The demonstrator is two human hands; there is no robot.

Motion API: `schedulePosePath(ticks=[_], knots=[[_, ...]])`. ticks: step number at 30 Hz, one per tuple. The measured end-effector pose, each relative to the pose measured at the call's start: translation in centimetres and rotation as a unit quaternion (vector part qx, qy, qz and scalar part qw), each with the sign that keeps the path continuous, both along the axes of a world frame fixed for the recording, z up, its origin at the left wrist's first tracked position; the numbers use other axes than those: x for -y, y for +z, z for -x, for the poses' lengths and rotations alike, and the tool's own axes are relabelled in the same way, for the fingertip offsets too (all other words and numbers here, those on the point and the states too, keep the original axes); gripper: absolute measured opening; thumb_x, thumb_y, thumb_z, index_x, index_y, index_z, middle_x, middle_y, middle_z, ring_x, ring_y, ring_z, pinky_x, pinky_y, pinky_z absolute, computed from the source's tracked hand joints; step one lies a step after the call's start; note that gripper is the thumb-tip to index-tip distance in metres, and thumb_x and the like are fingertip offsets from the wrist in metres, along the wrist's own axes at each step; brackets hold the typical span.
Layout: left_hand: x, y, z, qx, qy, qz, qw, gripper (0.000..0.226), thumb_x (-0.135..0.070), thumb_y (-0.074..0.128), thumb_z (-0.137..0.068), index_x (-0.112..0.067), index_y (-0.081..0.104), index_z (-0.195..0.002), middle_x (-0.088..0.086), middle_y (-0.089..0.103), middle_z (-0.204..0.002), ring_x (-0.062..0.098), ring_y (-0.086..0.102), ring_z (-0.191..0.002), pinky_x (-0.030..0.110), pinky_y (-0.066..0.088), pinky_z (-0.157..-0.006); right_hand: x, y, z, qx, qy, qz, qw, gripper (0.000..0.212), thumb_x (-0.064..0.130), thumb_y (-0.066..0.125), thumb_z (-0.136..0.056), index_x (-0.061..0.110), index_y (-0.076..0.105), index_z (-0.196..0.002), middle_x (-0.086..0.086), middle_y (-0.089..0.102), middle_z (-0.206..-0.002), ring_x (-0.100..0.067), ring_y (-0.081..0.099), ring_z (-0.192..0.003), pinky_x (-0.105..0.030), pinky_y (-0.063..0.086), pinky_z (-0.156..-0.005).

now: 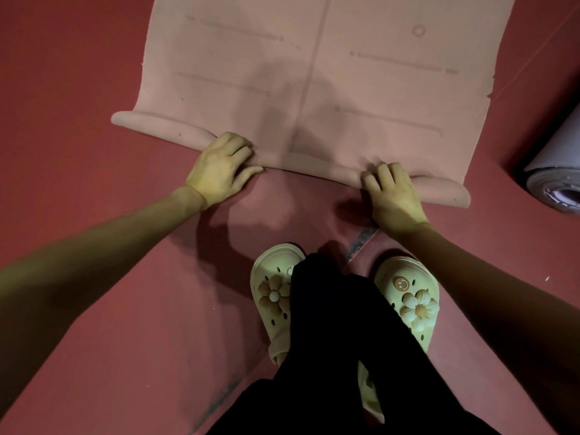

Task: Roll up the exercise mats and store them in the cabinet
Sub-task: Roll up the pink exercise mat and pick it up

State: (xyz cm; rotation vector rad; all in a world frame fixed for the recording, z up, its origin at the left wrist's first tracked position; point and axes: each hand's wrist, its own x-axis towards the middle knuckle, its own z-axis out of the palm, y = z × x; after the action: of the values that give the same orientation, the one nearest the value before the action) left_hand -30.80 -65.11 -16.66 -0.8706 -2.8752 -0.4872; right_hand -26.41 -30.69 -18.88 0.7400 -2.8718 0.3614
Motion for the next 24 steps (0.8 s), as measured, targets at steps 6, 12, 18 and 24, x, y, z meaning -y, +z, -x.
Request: schedulePosePath(ticks=[6,12,18,24], knots=[[0.4,-0.2,0.9,0.056,0.002,-0.02,0.998,0.022,-0.02,0.06,-0.095,0.001,0.068,-0.096,0.015,0.067,-0.103,0.033,0.058,-0.094,0.037,0.047,-0.087,-1.3,-1.0,1.1,-0.011,0.029,0.007,1.0,0.026,0.005,0.045,-0.094,-0.006,0.05,-0.117,-0.025,0.055,-0.099,-0.034,0.041,-0.086,-0.044,0.037,-0.081],[0.4,1.0,4.1,0.22,0.022,-0.05,0.974,0.012,-0.015,0.068,-0.082,-0.003,0.068,-0.081,0.009,0.068,-0.095,0.03,0.063,-0.088,0.038,0.049,-0.083,-1.5,-0.3,2.3,-0.019,0.074,0.024,0.997,0.007,0.01,0.047,-0.097,0.004,0.044,-0.097,-0.021,0.049,-0.088,-0.034,0.041,-0.079,-0.046,0.039,-0.071],[0.3,2.2,7.7,0.415,0.088,-0.07,0.903,0.014,-0.01,0.076,-0.081,-0.018,0.068,-0.074,0.02,0.067,-0.091,0.028,0.061,-0.078,0.041,0.051,-0.077,-1.5,-0.2,2.7,-0.013,0.076,0.007,0.997,0.029,0.026,0.058,-0.093,-0.001,0.05,-0.099,-0.021,0.051,-0.091,-0.034,0.042,-0.081,-0.044,0.038,-0.072],[-0.2,1.8,7.4,0.414,0.159,-0.184,0.877,0.023,-0.001,0.08,-0.073,-0.009,0.073,-0.093,-0.004,0.059,-0.081,0.002,0.049,-0.07,0.008,0.038,-0.066,-0.8,-1.1,2.5,-0.095,0.014,-0.067,0.993,0.023,0.026,0.046,-0.101,0.006,0.056,-0.098,-0.012,0.057,-0.087,-0.029,0.043,-0.08,-0.039,0.032,-0.07]])
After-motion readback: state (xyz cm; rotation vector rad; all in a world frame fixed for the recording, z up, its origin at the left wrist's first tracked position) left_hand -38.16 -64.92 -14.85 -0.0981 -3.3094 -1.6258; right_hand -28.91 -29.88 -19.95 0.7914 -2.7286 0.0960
